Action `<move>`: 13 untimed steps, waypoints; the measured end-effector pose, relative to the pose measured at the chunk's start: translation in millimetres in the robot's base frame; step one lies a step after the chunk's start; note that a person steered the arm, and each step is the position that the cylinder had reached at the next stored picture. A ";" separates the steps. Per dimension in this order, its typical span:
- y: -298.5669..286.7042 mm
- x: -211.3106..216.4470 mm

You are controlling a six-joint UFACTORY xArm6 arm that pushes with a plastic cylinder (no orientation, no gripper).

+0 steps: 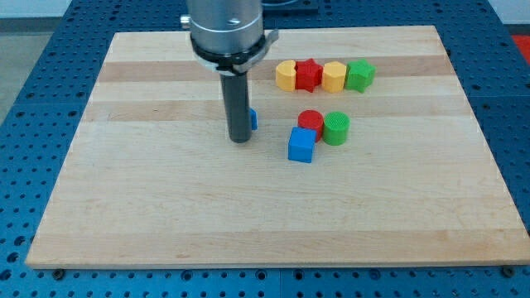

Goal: Move the blue triangle towards the group of blocks

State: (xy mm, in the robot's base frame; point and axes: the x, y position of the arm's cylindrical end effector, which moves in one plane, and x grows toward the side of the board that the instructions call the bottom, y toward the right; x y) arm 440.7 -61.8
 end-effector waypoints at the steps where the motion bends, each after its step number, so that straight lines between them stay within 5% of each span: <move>1: -7.8 -6.9; 10: 20.1 -82.1; 13: 29.1 -75.5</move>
State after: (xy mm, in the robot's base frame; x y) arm 365.1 -32.6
